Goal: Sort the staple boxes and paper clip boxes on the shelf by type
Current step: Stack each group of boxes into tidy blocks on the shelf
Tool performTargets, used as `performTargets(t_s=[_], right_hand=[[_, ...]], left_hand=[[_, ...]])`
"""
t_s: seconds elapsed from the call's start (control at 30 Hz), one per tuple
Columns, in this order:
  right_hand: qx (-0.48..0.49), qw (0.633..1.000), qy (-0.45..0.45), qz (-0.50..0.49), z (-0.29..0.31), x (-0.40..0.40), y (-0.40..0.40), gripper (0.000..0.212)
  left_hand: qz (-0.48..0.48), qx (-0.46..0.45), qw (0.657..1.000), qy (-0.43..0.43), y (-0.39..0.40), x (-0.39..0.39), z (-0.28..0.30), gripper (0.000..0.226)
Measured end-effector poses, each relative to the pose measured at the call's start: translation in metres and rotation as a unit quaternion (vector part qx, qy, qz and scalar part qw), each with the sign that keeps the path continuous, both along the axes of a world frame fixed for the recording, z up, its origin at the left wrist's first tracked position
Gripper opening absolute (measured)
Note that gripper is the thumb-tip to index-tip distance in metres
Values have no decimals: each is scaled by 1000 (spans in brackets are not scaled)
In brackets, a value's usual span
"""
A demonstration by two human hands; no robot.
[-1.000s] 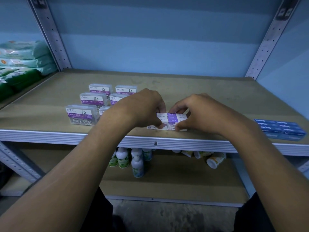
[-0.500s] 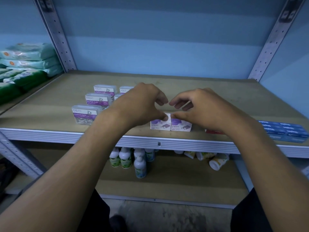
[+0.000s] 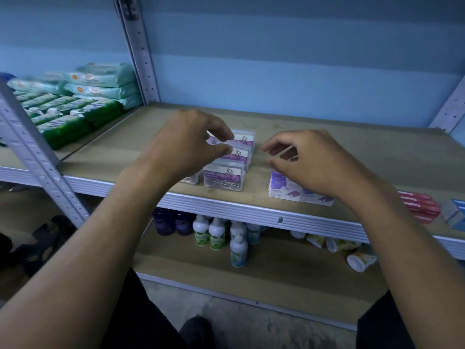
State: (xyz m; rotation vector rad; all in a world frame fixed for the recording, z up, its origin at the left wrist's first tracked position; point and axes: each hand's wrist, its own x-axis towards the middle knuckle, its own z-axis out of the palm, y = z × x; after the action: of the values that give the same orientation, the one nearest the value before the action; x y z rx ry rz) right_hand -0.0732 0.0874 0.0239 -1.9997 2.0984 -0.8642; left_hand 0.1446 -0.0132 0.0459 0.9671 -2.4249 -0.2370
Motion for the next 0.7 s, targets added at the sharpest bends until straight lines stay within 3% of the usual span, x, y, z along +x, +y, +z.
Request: performTargets(t_s=[0.3,0.7], right_hand=[[-30,999,10,35,-5,29,-31,38],[-44,998,19,48,-16,41,-65,28]], left_hand=[[50,-7,999,13,-29,35,-15,30],[38,51,998,-6,-60,42,-23,36]])
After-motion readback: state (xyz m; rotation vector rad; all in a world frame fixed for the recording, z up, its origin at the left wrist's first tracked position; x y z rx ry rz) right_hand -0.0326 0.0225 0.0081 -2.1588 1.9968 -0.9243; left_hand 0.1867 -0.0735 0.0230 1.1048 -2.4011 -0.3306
